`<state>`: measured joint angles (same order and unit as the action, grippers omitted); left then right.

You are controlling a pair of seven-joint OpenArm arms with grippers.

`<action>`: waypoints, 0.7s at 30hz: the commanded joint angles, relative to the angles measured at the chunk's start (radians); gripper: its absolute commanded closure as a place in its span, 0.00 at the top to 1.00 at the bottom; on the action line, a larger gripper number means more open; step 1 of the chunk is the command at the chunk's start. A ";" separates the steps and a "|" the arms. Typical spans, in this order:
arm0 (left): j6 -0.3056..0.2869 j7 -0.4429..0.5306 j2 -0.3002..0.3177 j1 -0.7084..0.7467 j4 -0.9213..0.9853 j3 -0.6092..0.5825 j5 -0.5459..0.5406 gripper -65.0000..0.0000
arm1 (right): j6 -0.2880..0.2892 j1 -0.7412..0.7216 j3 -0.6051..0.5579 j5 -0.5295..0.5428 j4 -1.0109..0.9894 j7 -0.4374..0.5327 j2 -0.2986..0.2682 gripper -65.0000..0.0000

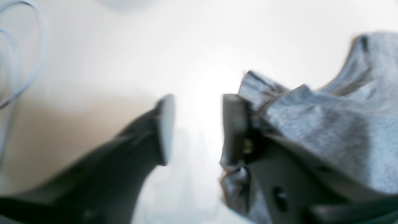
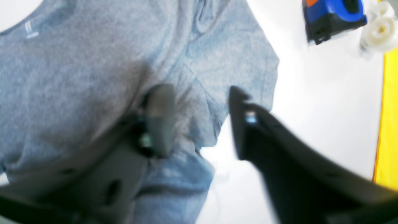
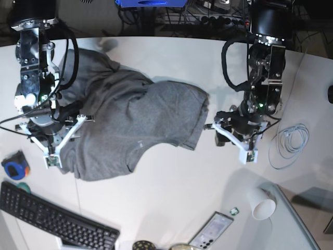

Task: Layout the t-shirt on the table in an organized manner, then fold the t-shirt properly
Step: 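Lower both grippers onto the grey t-shirt and pinch its fabric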

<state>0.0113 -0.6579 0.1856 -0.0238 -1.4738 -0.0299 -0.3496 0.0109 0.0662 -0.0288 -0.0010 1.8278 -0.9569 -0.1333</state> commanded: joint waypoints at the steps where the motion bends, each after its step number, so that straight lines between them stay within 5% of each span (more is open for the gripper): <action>1: -0.006 0.026 0.004 -0.048 0.014 -0.028 -0.010 0.44 | 0.028 -0.022 -0.004 0.003 -0.001 0.019 0.005 0.57; 5: -0.006 0.031 0.001 -0.153 0.131 -0.126 -0.013 0.44 | 0.100 -0.042 -0.003 0.003 -0.073 0.022 0.014 0.80; 14: -0.009 0.122 -0.044 -0.285 0.347 -0.268 -0.019 0.44 | 0.105 -0.032 -0.001 0.000 -0.107 0.089 0.037 0.81; 21: -0.118 0.119 -0.076 -0.308 0.391 -0.276 -0.010 0.44 | 0.105 -0.041 -0.001 -0.001 -0.153 0.089 0.037 0.81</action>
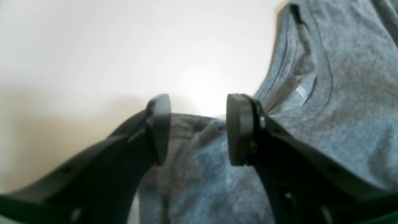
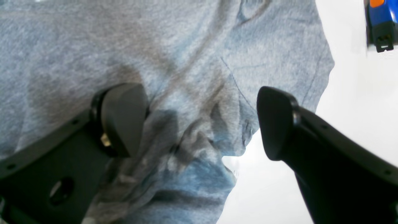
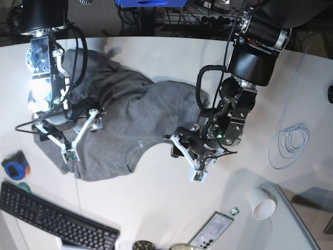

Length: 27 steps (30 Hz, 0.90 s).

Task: Layout the t-shirt on the table in an organized manner, then fold the t-shirt properly
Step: 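Lower both grippers onto the grey t-shirt and pinch its fabric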

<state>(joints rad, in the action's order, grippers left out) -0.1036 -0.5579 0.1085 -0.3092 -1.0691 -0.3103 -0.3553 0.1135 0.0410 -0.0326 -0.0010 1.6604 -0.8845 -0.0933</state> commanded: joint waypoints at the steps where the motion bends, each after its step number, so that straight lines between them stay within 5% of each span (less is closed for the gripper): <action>1: -0.003 0.019 0.001 -0.023 -0.013 0.003 -0.004 0.44 | 0.002 -0.016 0.003 -0.001 0.013 0.017 -0.003 0.81; 10: -0.005 0.017 0.018 -0.025 -0.006 -0.002 -0.003 0.43 | 0.002 -0.016 0.003 0.000 0.008 0.017 -0.003 0.81; 21: -0.009 0.016 0.099 -0.072 -0.018 -0.180 -0.014 0.43 | 0.002 -0.010 0.003 0.002 0.008 0.017 -0.003 0.81; 27: -0.160 -0.026 0.136 -0.077 -0.076 -0.177 -0.004 0.43 | 0.002 -0.010 0.001 0.002 0.008 0.017 -0.001 0.81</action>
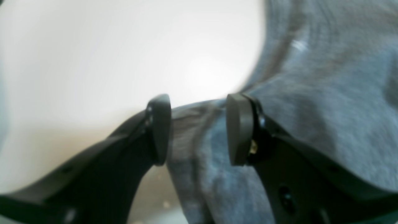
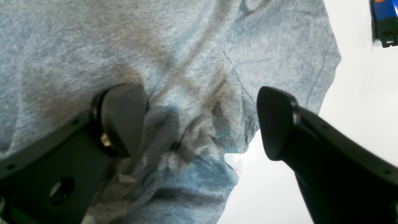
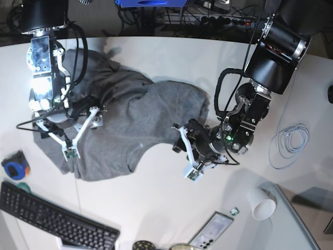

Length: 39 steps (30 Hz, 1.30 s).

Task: Layout the t-shirt on the table in an organized manner, then fold the t-shirt properly
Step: 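Lower both grippers onto the grey t-shirt and pinch its fabric, then lift the grey t-shirt with both grippers and shake it up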

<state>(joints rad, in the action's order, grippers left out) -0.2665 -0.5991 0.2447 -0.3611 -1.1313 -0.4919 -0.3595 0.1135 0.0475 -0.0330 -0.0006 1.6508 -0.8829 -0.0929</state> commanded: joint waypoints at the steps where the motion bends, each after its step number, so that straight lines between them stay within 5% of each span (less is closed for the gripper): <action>1: 0.003 0.008 0.000 -0.026 -0.006 0.003 0.000 0.43 | 0.002 -0.016 0.000 0.001 0.018 0.015 -0.001 0.81; 11: -0.004 0.011 -0.003 -0.040 0.015 0.000 0.000 0.43 | 0.002 -0.021 -0.003 -0.002 0.018 0.012 0.035 0.81; 16: -0.164 0.011 -0.023 -0.077 0.130 0.003 0.000 0.43 | 0.002 -0.022 -0.003 -0.003 0.018 0.014 0.054 0.81; 27: -0.165 0.064 -0.054 -0.085 0.191 0.002 0.001 0.43 | 0.002 -0.030 0.000 -0.003 0.016 0.014 0.054 0.81; 30: -0.167 0.064 -0.058 -0.089 0.245 0.002 0.001 0.31 | 0.002 -0.030 -0.003 -0.003 0.016 0.014 0.054 0.81; 33: -0.167 0.075 -0.071 -0.095 0.284 0.002 0.001 0.03 | 0.002 -0.030 0.000 -0.003 0.016 0.015 0.054 0.81; 39: -0.164 0.112 -0.063 -0.049 0.129 0.011 0.000 0.00 | 0.002 -0.030 0.002 -0.003 0.015 0.017 0.051 0.81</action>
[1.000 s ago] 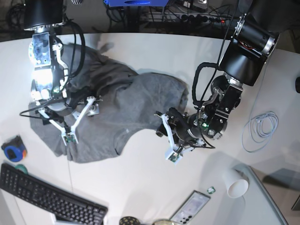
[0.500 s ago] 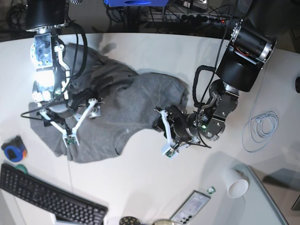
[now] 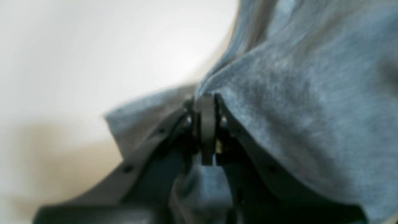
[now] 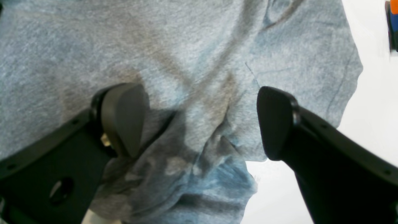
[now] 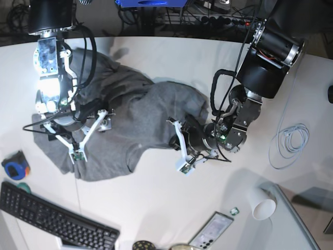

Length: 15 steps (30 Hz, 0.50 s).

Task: Layout the t-shirt on the table in an organized manner, then fold the t-shirt properly
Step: 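Lift the grey t-shirt with both grippers and shake it up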

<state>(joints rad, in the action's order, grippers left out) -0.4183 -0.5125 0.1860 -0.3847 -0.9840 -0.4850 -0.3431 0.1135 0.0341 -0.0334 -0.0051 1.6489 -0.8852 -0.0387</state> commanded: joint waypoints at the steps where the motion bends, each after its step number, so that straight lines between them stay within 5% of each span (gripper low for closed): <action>1: -0.012 0.025 0.013 -0.007 -0.086 0.004 -0.017 0.00 | 0.002 -0.016 0.002 0.001 0.017 0.019 -0.005 0.81; 5: 0.005 0.012 0.073 0.083 -0.347 0.004 -0.017 0.00 | 0.002 -0.016 0.002 0.001 0.017 0.019 -0.010 0.81; 9: 0.126 -0.067 0.097 0.184 -0.602 0.001 -0.015 0.00 | 0.002 -0.016 0.005 0.001 0.018 0.019 -0.040 0.81; 12: 0.128 -0.113 0.125 0.273 -0.767 -0.007 -0.015 0.00 | 0.001 -0.013 0.014 0.001 0.024 0.019 -0.086 0.81; 15: 0.128 -0.143 0.129 0.358 -0.858 -0.007 -0.014 0.00 | 0.001 -0.012 0.146 0.003 0.029 0.019 -0.092 0.81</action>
<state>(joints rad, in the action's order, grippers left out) -0.2947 -0.6746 0.3077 -0.0120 -1.8248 -0.4992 -0.3569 0.1165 0.0391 0.1112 0.0025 1.6562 -0.8833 -0.1177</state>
